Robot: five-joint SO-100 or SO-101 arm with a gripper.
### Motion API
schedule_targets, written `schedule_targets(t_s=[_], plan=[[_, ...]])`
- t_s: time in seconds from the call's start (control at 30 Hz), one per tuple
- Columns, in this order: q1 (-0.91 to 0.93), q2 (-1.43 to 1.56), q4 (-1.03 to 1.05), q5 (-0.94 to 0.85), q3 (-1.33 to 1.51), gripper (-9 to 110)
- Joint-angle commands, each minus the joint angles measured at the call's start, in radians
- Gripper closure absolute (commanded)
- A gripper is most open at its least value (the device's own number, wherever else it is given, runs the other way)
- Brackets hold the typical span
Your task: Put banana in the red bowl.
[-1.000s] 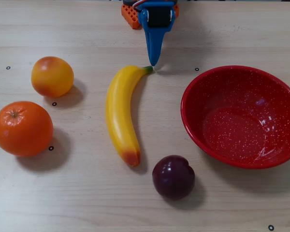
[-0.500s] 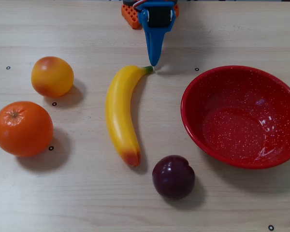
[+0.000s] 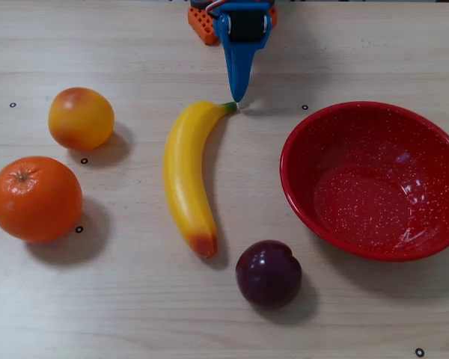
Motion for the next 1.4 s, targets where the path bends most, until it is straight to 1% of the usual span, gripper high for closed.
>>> schedule_targets(t_s=[0.0,0.3,0.47,0.63,1.17,1.37], plan=[[-0.029,0.017,0.063,-0.021,0.002,101],[-0.041,0.017,0.06,-0.048,0.002,102],[-0.04,0.002,-0.032,-0.126,0.005,102],[-0.041,-0.037,-0.071,-0.169,-0.031,102],[-0.041,-0.38,-0.104,-0.244,-0.351,102],[-0.017,-0.472,-0.106,-0.348,-0.456,102]])
